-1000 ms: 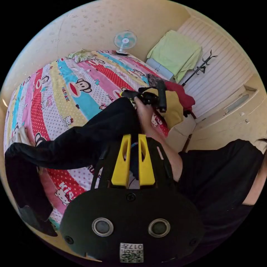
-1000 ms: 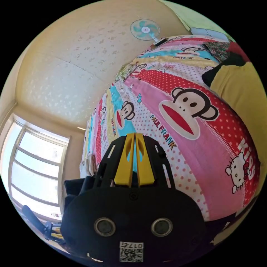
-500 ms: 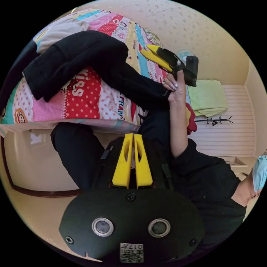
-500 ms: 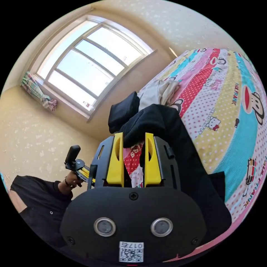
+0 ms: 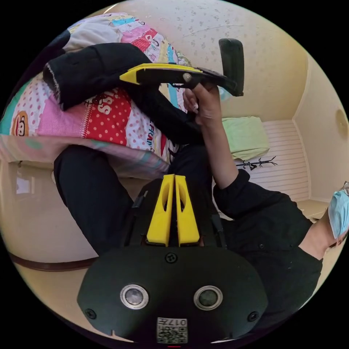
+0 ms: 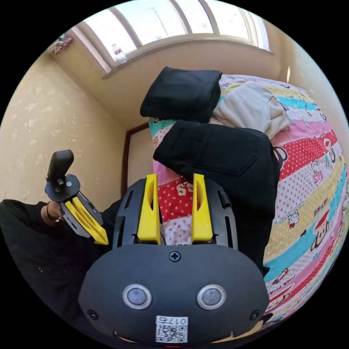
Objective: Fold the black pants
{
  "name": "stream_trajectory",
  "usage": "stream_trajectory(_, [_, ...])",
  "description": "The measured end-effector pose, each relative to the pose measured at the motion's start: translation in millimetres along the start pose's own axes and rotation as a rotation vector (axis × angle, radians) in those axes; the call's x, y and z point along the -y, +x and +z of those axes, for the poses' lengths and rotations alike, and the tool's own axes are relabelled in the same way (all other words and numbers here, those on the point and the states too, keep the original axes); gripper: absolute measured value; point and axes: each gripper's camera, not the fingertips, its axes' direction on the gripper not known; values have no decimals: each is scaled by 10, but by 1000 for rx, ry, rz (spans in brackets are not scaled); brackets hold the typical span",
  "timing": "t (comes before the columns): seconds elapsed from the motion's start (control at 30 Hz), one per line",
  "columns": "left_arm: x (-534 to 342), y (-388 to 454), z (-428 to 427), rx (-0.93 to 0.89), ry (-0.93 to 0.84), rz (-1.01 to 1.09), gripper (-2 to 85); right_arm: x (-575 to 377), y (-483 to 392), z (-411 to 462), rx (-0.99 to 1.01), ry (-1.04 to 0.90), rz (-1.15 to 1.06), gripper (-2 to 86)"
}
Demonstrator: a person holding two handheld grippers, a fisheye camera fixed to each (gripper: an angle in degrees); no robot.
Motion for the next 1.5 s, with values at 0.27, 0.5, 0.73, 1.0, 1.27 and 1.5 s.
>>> stream_trajectory(0.27, [-325,-241,-148,164,-39,-115,-8,924,-1106,672,-140,-134,-124,219])
stream_trajectory(0.5, [-356,-414,171,220,-269,-208,1,1004,-1625,948,-584,-197,-108,118])
stream_trajectory(0.73, [-306,-211,-46,276,-33,-143,70,830,-1378,-408,-437,6,89,60])
stream_trajectory(1.0, [-86,-342,-62,417,474,-213,180,142,-1742,-2120,-569,336,137,47])
stream_trajectory(1.27, [-144,458,87,231,834,159,2,-770,-1946,-3293,-601,539,210,39])
stream_trajectory(1.5, [74,1430,-517,281,805,490,-9,-1916,-1854,-4699,-461,882,259,32])
